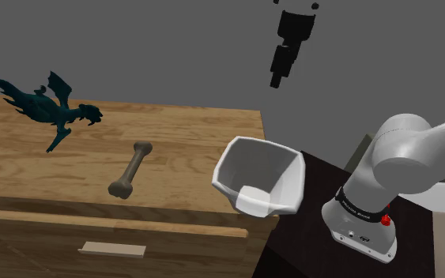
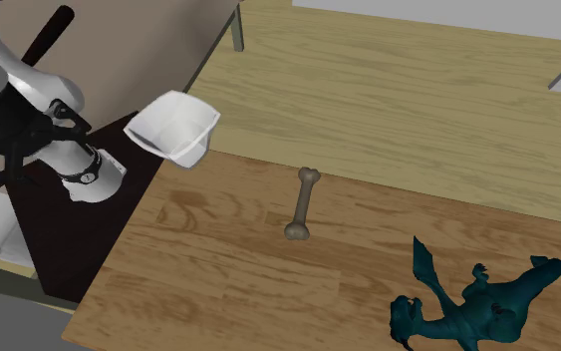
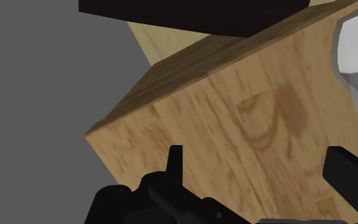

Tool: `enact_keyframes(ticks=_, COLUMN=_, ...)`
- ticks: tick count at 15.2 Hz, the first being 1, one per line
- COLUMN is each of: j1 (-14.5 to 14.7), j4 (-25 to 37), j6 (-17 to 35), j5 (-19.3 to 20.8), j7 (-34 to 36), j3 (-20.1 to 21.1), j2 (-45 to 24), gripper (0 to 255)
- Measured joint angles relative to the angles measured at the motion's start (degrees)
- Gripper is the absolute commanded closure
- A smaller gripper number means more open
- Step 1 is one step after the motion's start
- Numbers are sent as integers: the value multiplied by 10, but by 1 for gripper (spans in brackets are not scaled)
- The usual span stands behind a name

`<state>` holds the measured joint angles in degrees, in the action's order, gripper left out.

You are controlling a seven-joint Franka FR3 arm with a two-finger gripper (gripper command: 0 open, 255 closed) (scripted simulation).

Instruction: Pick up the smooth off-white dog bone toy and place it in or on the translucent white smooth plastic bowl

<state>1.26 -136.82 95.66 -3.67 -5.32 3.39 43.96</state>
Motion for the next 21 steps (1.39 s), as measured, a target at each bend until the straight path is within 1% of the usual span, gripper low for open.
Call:
enact_keyframes(ticks=1, j1=0, j4=0, j6=0, j5=0, j7=0, j3=0, j2=0, gripper=0)
enact_keyframes(ticks=2, j1=1, j4=-4, j6=5, j5=-5, j7=13, j3=9, j2=-1, gripper=0)
enact_keyframes(ticks=5, j1=-2, j4=-6, j6=23, j5=-25, j7=78, j3=46, j2=-15, gripper=0)
enact_keyframes(ticks=7, j1=-1, j4=-8, j6=34, j5=-43, j7=134, j3=81, j2=-22, gripper=0)
enact_keyframes(ticks=10, j1=-5, j4=-4, j6=67, j5=-65, j7=217, j3=133, j2=-56, gripper=0)
enact_keyframes(ticks=14, j1=-15, j4=16, j6=102, j5=-82, j7=326, j3=199, j2=-106, gripper=0)
enact_keyframes(ticks=18, j1=-35, j4=59, j6=135, j5=-80, j7=444, j3=268, j2=-179, gripper=0)
enact_keyframes(ticks=21, j1=-58, j4=102, j6=162, j5=-55, j7=532, j3=315, j2=-253, gripper=0)
